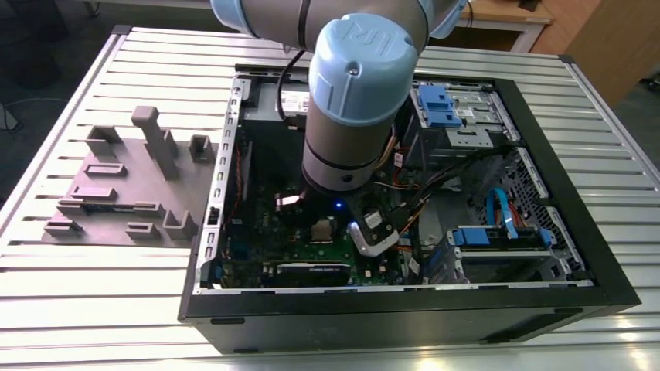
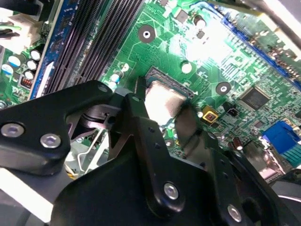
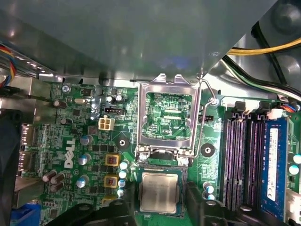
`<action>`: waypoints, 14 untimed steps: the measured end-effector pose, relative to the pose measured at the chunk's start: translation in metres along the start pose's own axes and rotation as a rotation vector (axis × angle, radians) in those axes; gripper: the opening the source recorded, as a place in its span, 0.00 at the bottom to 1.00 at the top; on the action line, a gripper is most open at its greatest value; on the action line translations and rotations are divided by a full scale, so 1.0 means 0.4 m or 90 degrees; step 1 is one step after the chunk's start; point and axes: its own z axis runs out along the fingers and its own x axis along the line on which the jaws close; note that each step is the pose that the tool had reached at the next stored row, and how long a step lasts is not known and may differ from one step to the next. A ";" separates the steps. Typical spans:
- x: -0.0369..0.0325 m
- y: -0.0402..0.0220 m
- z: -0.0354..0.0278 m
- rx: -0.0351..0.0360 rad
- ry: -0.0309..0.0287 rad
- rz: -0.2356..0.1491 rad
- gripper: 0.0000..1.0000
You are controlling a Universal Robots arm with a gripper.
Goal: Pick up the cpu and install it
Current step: 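Place the cpu into insertion slot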
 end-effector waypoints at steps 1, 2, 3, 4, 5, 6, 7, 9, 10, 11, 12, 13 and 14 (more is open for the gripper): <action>-0.001 0.000 0.000 -0.0005 0.0000 0.000 0.48; -0.001 0.000 0.000 -0.0008 0.0001 0.001 0.48; -0.001 0.000 0.001 -0.0010 0.0001 0.001 0.45; -0.001 0.000 0.001 -0.0012 0.0000 0.001 0.45; -0.001 -0.001 0.001 -0.0012 0.0000 0.001 0.45; -0.001 -0.001 0.001 -0.0013 -0.0001 0.001 0.45; -0.002 -0.002 0.001 -0.0013 -0.0001 0.001 0.45; -0.001 -0.002 -0.002 -0.0019 -0.0004 0.001 0.45; -0.001 -0.002 -0.007 -0.0014 -0.0001 0.001 0.45; -0.001 -0.002 -0.010 -0.0013 -0.0001 0.001 0.45; -0.001 -0.002 -0.011 -0.0013 -0.0001 0.001 0.45; -0.001 -0.002 -0.011 -0.0015 -0.0002 0.001 0.45; -0.001 -0.003 -0.011 -0.0014 -0.0001 0.001 0.45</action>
